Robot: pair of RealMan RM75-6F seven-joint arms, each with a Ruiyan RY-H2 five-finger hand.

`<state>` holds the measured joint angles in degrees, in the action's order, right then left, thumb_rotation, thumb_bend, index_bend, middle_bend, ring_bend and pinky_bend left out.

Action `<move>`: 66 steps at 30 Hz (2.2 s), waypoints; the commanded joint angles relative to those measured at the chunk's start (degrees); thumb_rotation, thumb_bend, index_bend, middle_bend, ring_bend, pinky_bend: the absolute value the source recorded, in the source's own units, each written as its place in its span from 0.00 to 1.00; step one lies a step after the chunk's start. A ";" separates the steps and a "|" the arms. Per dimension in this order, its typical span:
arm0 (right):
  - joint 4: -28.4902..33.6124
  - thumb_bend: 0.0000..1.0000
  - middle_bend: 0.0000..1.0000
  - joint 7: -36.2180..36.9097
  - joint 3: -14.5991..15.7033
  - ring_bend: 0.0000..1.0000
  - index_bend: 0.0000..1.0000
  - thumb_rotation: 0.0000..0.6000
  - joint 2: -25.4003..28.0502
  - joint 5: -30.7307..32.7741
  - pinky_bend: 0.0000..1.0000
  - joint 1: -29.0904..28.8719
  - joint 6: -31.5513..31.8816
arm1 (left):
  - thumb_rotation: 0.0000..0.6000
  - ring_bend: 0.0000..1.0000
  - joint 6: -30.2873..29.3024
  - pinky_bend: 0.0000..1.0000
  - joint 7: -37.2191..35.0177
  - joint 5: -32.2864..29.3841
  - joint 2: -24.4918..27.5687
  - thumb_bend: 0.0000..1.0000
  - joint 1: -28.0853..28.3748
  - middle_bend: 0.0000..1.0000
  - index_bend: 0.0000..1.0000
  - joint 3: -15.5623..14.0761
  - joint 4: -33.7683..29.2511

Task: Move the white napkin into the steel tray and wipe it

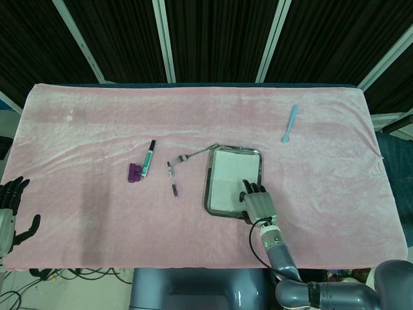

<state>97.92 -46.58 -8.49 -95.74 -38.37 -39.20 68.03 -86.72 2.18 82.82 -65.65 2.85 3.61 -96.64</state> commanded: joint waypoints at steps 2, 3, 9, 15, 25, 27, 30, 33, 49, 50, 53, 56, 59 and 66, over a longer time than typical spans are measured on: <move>2.43 0.36 0.04 -0.25 -0.13 0.10 0.38 1.00 1.77 0.62 0.16 -0.07 0.48 | 1.00 0.00 0.02 0.00 -0.07 -0.10 0.04 0.41 0.00 0.03 0.09 0.04 -0.04; 3.51 0.36 0.04 -0.36 -0.23 0.10 0.37 1.00 2.52 0.90 0.16 -0.14 0.55 | 1.00 0.00 0.04 0.00 -0.05 -0.12 0.04 0.41 0.01 0.03 0.09 0.04 -0.04; 7.17 0.32 0.03 -1.54 -0.01 0.10 0.28 1.00 5.40 3.15 0.16 -0.90 -0.42 | 1.00 0.00 0.15 0.00 0.17 -0.11 -0.02 0.41 0.04 0.03 0.09 -0.03 -0.06; 7.12 0.28 0.03 0.46 -1.32 0.10 0.23 1.00 6.79 3.71 0.16 -2.30 -2.17 | 1.00 0.00 -0.05 0.00 0.15 -0.13 0.04 0.41 -0.07 0.03 0.09 -0.01 -0.18; -2.82 0.28 0.07 10.13 -3.21 0.11 0.23 1.00 3.26 -2.02 0.16 -3.24 -6.78 | 1.00 0.00 0.05 0.00 0.01 -0.16 0.05 0.41 -0.02 0.03 0.09 0.00 -0.19; -4.15 0.28 0.08 10.86 -3.18 0.11 0.23 1.00 2.53 -2.09 0.16 -3.62 -7.71 | 1.00 0.00 0.15 0.00 0.01 -0.14 0.05 0.41 0.03 0.03 0.09 -0.01 -0.19; -6.21 0.28 0.08 11.88 -3.05 0.11 0.23 1.00 1.13 -2.85 0.16 -4.06 -8.40 | 1.00 0.00 0.27 0.00 0.05 -0.12 0.01 0.41 0.11 0.03 0.09 -0.02 -0.17; -8.80 0.28 0.08 12.22 -2.60 0.11 0.23 1.00 -0.66 -3.63 0.16 -4.51 -8.60 | 1.00 0.00 0.28 0.00 -0.06 -0.13 0.07 0.41 0.10 0.03 0.09 -0.02 -0.19; -14.41 0.29 0.08 11.46 -1.57 0.11 0.23 1.00 -4.70 -4.83 0.17 -5.20 -8.48 | 1.00 0.00 0.69 0.00 -0.57 -0.32 0.16 0.41 0.34 0.03 0.09 0.09 -0.02; -14.54 0.30 0.08 11.37 -1.58 0.11 0.23 1.00 -4.75 -4.66 0.16 -5.28 -8.74 | 1.00 0.00 0.72 0.00 -0.55 -0.32 0.17 0.41 0.35 0.03 0.09 0.08 -0.05; -14.86 0.32 0.08 10.91 -1.53 0.11 0.23 1.00 -4.64 -3.51 0.16 -5.55 -9.92 | 1.00 0.00 0.66 0.00 -0.54 -0.28 0.17 0.41 0.34 0.03 0.09 0.07 -0.05; -15.18 0.33 0.08 10.02 -1.19 0.11 0.23 1.00 -4.41 -2.69 0.16 -5.83 -10.58 | 1.00 0.00 0.56 0.00 -0.55 -0.29 0.17 0.41 0.31 0.03 0.09 0.11 -0.05; -15.38 0.33 0.08 9.66 -1.21 0.11 0.23 1.00 -4.44 -2.04 0.16 -5.91 -10.58 | 1.00 0.00 0.52 0.00 -0.64 -0.28 0.16 0.41 0.29 0.03 0.09 0.09 -0.02; -15.27 0.34 0.08 9.94 -1.39 0.11 0.23 1.00 -4.55 -1.74 0.16 -5.92 -10.55 | 1.00 0.00 0.52 0.00 -0.73 -0.21 0.14 0.41 0.27 0.03 0.09 0.03 0.04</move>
<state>82.65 -36.66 -9.87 -100.28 -40.11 -45.12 57.48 -86.21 1.45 82.61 -65.51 3.12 3.63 -96.60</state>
